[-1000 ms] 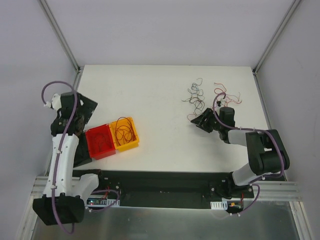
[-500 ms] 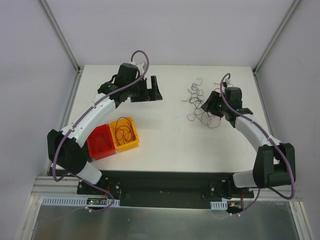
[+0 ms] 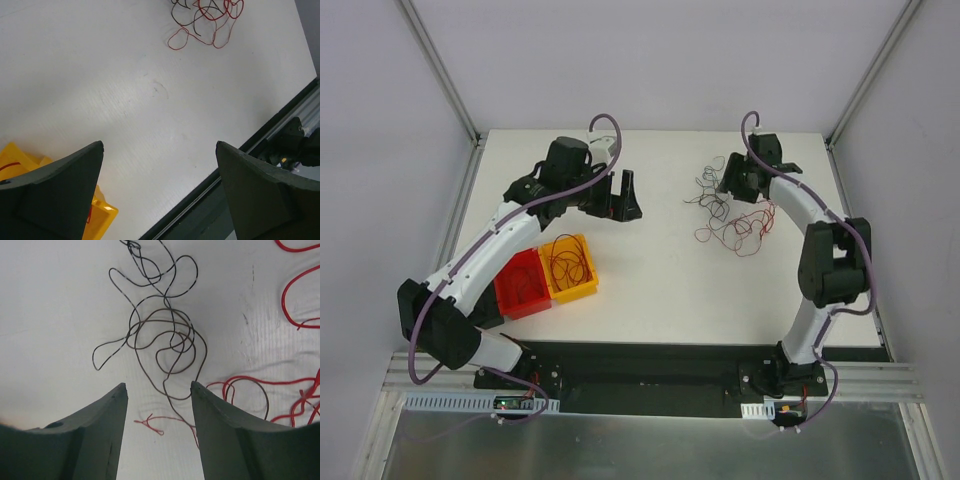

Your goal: Untangle the cables

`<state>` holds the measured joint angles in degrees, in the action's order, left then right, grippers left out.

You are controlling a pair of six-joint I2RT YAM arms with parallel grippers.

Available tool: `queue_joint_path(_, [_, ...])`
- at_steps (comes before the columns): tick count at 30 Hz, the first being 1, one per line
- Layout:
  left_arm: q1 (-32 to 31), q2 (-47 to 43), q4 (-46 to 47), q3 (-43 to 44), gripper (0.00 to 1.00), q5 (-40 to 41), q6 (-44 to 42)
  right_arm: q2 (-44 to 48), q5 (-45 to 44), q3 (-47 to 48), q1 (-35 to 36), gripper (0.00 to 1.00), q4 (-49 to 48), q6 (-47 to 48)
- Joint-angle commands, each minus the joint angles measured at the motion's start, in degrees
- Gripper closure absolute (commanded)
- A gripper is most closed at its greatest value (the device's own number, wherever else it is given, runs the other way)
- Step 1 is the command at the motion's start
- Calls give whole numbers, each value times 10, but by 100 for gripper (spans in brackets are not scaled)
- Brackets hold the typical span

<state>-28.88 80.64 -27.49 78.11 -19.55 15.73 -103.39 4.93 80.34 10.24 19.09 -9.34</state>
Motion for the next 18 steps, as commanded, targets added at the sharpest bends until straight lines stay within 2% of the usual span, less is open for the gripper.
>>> queue_joint_path(1, [-3,14,9,11,7,-79,-7,-65,-34,65,1,44,30,-6])
queue_joint_path(5, [3,18,9,13,8,-91,-5,-117,-106,106,-1,47,40,-19])
queue_joint_path(9, [11,26,12,12,8,-87,-10,-162,-95,135,-6,50,20,-8])
queue_joint_path(11, [16,36,11,11,8,-89,-9,-190,-93,161,-7,61,35,-6])
queue_joint_path(14, [31,46,12,13,8,-106,3,-186,-93,174,-12,90,52,2])
queue_joint_path(15, [36,47,11,13,8,-116,7,-169,-106,176,-14,97,60,5])
queue_joint_path(18, [47,46,20,10,8,-130,15,-82,-144,184,-24,100,70,33])
